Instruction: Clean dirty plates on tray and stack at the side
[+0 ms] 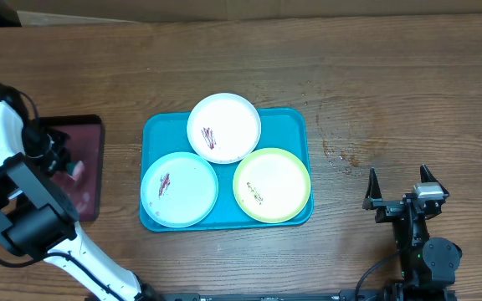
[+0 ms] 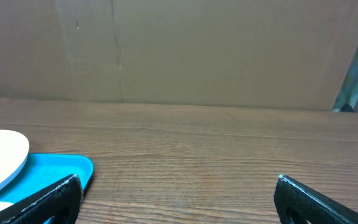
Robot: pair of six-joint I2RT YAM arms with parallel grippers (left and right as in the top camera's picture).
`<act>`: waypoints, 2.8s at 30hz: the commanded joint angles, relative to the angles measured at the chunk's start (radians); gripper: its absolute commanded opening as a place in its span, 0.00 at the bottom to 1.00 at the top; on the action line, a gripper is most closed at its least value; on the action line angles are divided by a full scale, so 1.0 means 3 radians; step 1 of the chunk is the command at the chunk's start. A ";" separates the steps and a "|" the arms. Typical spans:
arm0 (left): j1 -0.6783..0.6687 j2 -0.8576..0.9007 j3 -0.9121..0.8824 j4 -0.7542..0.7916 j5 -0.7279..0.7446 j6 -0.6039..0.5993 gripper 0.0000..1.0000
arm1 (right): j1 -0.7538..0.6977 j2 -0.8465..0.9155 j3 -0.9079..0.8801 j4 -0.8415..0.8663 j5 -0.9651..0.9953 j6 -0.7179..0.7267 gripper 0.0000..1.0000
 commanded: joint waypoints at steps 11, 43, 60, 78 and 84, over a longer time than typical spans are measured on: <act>0.0175 -0.0089 0.1700 -0.1396 0.0484 -0.0020 0.04 | -0.0006 -0.0033 -0.0033 0.0011 -0.0004 0.0000 1.00; 0.0736 -0.0095 0.1186 -0.1396 0.2204 -0.0482 0.04 | -0.0006 -0.0033 -0.0033 0.0011 -0.0004 0.0000 1.00; 0.0843 -0.0095 0.1186 -0.1396 0.2204 -0.0483 0.04 | -0.0006 -0.0033 -0.0033 0.0011 -0.0004 0.0000 1.00; 0.0843 -0.0095 0.1186 -0.1382 0.2098 -0.0510 0.04 | -0.0006 -0.0033 -0.0033 0.0011 -0.0004 0.0000 1.00; 0.0772 -0.0080 0.1100 -0.0956 0.0665 -0.0913 0.04 | -0.0006 -0.0033 -0.0033 0.0011 -0.0004 0.0000 1.00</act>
